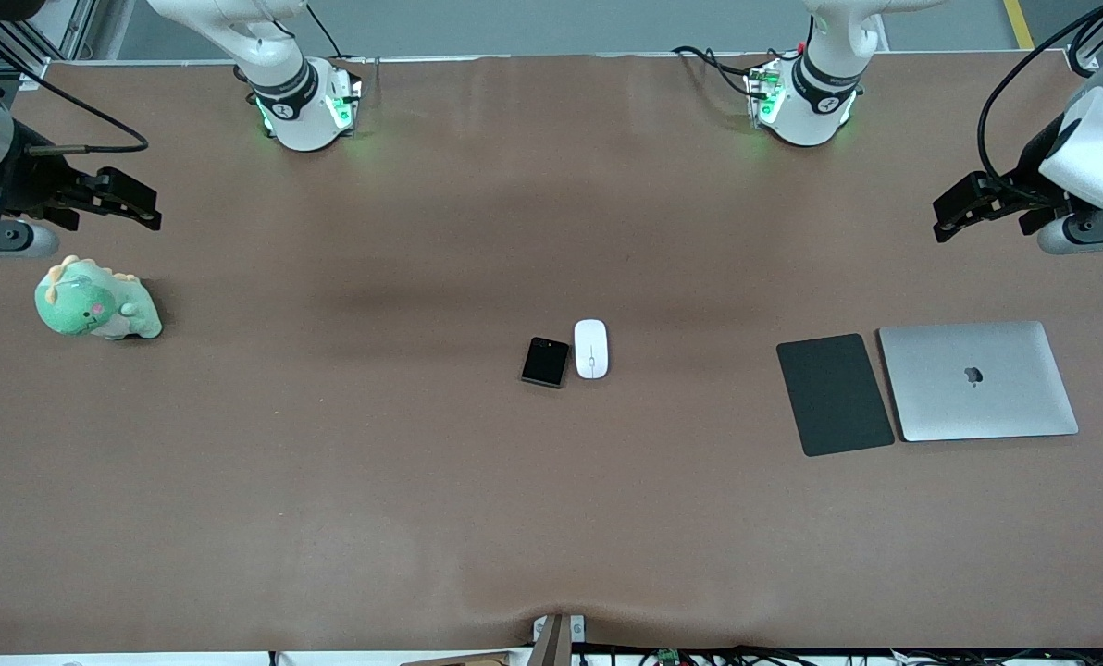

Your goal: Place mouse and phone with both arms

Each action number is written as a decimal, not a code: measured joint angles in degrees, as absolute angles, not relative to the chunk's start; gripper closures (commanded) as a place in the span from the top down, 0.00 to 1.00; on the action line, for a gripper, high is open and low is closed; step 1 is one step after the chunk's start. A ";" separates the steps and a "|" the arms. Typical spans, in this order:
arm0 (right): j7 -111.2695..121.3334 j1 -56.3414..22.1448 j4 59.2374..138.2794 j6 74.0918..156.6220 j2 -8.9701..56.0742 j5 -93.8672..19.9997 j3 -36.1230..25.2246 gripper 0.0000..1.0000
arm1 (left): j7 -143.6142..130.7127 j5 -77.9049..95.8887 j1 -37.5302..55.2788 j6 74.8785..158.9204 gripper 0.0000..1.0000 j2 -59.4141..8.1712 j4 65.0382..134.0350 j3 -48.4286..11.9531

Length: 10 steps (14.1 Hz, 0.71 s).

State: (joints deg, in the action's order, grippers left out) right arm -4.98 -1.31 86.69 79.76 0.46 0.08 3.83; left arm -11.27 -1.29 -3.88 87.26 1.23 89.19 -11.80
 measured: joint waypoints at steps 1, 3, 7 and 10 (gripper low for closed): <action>-4.99 -1.43 86.69 79.86 0.46 0.08 3.92 1.00 | -11.27 -1.29 -3.89 87.26 1.00 1.22 89.19 -11.80; -4.99 -1.50 86.70 80.28 0.46 0.08 3.94 1.00 | -11.27 -1.29 -3.89 87.26 1.00 1.20 89.19 -11.79; -4.99 -1.49 86.70 80.29 0.48 0.08 3.92 1.00 | -11.27 -1.29 -3.89 87.26 1.00 1.20 89.19 -11.79; -4.99 -1.35 86.70 80.28 0.48 0.09 3.78 1.00 | -11.27 -1.29 -3.90 87.26 1.00 1.20 89.17 -11.77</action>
